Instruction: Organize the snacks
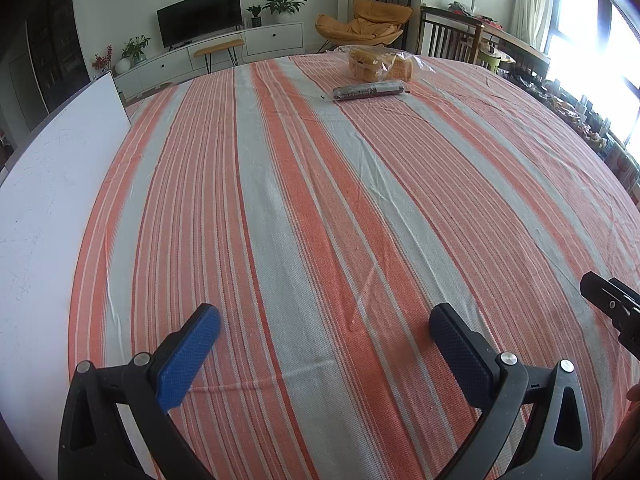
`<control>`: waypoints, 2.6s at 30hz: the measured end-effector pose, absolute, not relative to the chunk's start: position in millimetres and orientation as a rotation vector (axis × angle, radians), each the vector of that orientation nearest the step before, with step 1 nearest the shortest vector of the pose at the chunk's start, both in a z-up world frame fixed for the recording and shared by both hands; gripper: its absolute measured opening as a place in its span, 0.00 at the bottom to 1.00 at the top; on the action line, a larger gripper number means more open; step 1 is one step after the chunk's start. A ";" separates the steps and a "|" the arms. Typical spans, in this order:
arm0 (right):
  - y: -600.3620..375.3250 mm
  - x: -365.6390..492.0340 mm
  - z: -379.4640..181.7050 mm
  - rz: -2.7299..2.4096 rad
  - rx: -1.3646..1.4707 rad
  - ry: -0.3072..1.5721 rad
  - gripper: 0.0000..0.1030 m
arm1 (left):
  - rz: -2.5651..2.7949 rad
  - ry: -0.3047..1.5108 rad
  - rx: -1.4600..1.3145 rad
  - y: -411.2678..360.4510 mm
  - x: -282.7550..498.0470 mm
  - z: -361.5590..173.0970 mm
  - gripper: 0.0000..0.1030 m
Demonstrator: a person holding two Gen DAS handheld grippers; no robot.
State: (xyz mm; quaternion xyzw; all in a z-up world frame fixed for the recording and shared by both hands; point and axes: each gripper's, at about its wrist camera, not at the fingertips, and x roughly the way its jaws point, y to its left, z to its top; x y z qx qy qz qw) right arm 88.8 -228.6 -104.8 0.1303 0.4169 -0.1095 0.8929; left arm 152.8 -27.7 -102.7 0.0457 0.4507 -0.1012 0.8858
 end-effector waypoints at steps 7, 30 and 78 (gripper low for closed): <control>-223.9 90.2 -106.1 -0.231 0.242 0.874 0.72 | -0.210 0.937 0.095 -27.8 152.8 -102.7 1.00; -218.5 92.0 -107.6 -0.238 0.196 0.888 0.76 | -0.210 0.938 0.095 -28.3 152.6 -102.5 1.00; -222.9 93.1 -107.3 -0.202 0.244 0.873 0.83 | -0.352 1.075 0.054 -44.9 243.3 -75.1 0.17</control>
